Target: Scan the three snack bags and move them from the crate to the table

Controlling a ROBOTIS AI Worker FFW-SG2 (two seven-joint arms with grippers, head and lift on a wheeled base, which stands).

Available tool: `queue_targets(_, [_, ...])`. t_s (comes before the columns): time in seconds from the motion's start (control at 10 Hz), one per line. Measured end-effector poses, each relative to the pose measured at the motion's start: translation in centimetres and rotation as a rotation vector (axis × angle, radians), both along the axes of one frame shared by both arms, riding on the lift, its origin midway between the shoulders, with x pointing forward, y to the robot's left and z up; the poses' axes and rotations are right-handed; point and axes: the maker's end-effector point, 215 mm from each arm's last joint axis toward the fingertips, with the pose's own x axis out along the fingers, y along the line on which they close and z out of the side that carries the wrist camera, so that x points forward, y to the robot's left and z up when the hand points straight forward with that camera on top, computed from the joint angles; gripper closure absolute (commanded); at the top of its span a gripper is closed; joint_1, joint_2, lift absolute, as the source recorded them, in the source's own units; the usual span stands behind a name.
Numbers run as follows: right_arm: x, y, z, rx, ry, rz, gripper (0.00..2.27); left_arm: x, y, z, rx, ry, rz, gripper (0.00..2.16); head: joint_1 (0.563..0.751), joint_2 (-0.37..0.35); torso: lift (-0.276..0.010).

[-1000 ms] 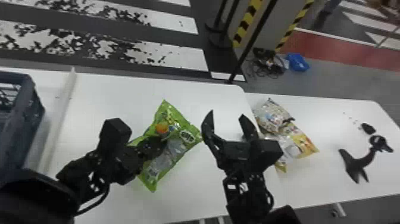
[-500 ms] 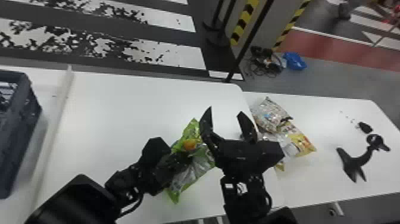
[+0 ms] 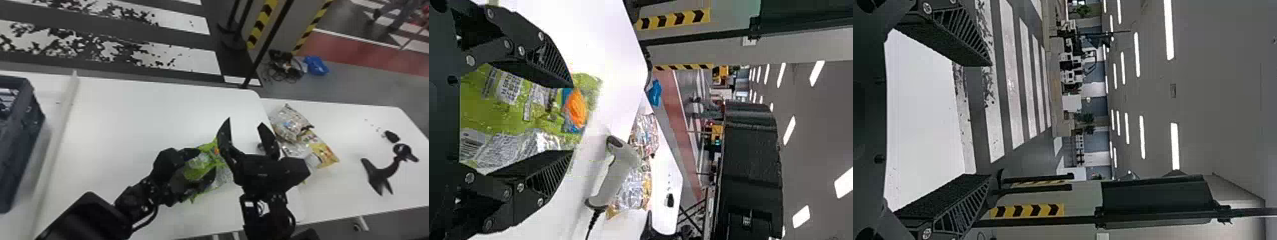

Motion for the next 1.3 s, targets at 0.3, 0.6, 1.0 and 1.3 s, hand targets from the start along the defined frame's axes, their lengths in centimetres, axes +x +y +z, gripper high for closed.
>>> queue_targets(0.3, [-0.7,-0.2,0.5,0.006,-0.013,-0.002,0.09,2.3,5.4,3.6,-0.046,-0.071,0.156,0.03,0.695,-0.35,-0.062])
queue_targets(0.6, [-1.3,-0.6,0.5,0.012,-0.014,-0.009,0.09,5.3,18.7,10.0,-0.151,-0.188,0.443,0.03,0.695,-0.306,-0.062])
queue_targets(1.0, [-2.6,0.8,-2.5,0.011,0.046,0.021,0.06,4.5,33.1,15.0,-0.249,-0.286,0.717,0.03,0.695,-0.095,-0.062])
queue_targets(1.3, [-5.0,5.3,-7.6,0.029,0.142,0.169,0.14,3.1,36.1,15.2,-0.266,-0.297,0.779,0.03,0.695,0.006,-0.062])
